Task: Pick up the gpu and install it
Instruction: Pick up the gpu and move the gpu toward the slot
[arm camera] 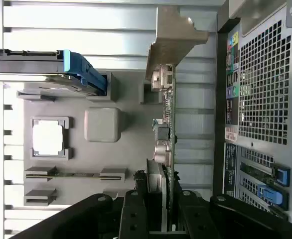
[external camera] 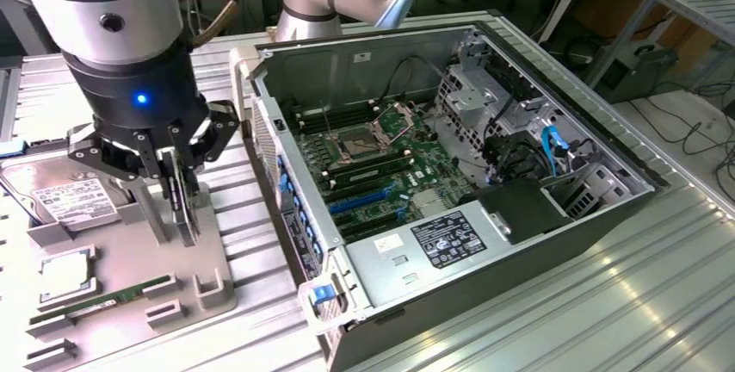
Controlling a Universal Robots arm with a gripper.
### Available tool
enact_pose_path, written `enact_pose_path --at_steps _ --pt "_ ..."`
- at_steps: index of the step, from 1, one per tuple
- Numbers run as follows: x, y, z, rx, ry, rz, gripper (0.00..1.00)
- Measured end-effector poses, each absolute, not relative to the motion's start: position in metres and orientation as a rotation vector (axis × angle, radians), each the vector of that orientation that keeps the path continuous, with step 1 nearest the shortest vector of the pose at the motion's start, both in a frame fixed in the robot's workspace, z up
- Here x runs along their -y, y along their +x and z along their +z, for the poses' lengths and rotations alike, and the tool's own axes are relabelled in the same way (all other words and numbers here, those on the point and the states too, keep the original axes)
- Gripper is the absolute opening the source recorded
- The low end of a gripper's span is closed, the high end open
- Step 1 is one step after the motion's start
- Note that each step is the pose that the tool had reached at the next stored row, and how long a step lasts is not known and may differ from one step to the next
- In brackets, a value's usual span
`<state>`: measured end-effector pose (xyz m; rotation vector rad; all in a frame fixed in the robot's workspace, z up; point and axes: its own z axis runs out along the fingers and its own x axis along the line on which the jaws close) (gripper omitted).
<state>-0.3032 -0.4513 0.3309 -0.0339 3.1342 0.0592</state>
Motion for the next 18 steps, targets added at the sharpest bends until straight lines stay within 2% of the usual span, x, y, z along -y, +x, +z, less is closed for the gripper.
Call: enact_pose_path --at_steps 6,11,18 --pt "0.451 -0.303 0.396 -3.134 -0.061 0.059 0.28" --pt "0.451 -0.303 0.415 -3.134 -0.061 0.06 0.28" --pt "0.451 -0.303 0.424 -3.133 -0.061 0.061 0.28"
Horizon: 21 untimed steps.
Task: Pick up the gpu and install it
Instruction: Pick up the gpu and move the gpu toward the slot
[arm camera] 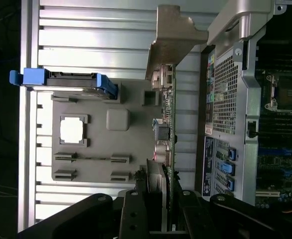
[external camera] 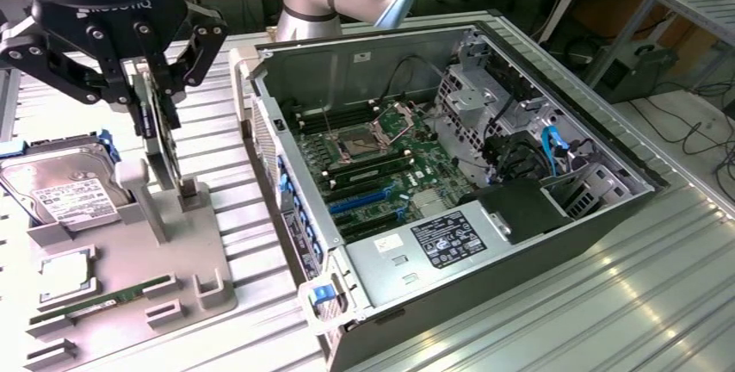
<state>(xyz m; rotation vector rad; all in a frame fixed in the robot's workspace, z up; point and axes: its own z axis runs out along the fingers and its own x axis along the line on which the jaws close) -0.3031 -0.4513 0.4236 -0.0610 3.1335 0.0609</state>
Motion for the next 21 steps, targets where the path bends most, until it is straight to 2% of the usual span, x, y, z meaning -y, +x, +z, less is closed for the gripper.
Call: enact_pose_path --at_steps 21 --pt "0.451 -0.285 0.423 -3.134 -0.061 0.055 0.28"
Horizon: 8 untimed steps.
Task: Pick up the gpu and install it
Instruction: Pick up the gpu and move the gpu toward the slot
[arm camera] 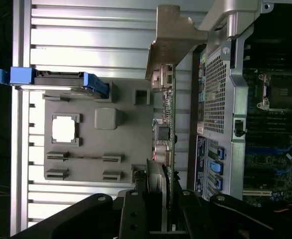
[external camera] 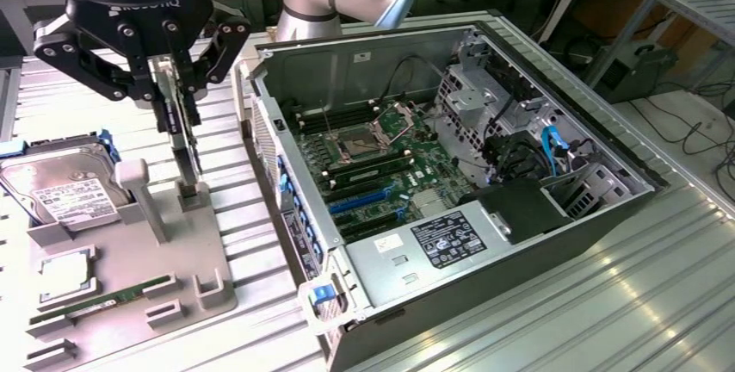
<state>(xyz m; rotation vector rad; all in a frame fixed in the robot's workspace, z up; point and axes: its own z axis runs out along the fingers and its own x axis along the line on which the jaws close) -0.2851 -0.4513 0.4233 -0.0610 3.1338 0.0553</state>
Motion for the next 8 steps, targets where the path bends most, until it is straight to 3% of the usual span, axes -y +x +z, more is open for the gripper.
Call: enact_pose_path --at_steps 8 --pt "0.4513 -0.2759 0.4227 -3.133 -0.061 0.054 0.28"
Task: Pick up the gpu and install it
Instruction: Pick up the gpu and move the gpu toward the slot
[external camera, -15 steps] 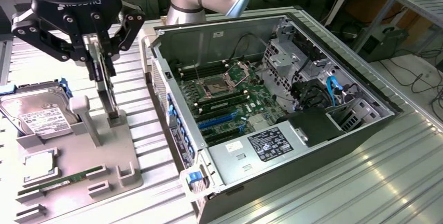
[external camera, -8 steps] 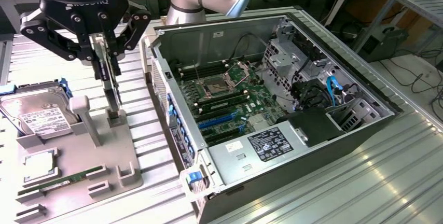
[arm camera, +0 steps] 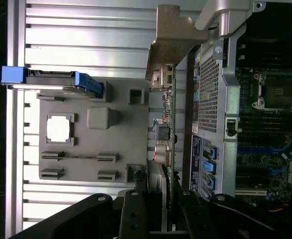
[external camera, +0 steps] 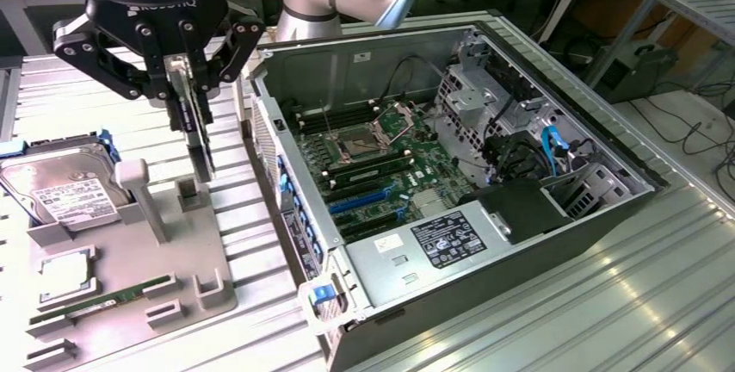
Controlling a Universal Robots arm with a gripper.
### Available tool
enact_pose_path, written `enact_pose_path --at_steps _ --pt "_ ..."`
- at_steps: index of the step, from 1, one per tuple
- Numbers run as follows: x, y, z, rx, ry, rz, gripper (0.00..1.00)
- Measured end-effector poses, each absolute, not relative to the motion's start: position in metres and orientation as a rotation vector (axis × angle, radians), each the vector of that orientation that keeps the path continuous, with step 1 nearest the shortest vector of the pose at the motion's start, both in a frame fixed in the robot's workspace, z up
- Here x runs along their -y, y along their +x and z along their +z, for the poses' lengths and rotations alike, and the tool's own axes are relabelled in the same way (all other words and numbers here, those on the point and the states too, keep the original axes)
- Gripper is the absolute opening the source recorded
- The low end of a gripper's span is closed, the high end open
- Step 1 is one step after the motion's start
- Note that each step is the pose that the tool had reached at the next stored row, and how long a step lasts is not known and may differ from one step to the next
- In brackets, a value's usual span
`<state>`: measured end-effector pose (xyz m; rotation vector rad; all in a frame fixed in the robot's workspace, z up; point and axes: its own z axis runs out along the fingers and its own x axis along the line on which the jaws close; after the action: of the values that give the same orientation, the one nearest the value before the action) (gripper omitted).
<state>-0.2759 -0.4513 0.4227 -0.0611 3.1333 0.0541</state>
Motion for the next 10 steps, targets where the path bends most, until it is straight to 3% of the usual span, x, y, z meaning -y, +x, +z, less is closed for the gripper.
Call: enact_pose_path --at_steps 10 --pt "0.4513 -0.2683 0.4225 -3.133 -0.061 0.054 0.28"
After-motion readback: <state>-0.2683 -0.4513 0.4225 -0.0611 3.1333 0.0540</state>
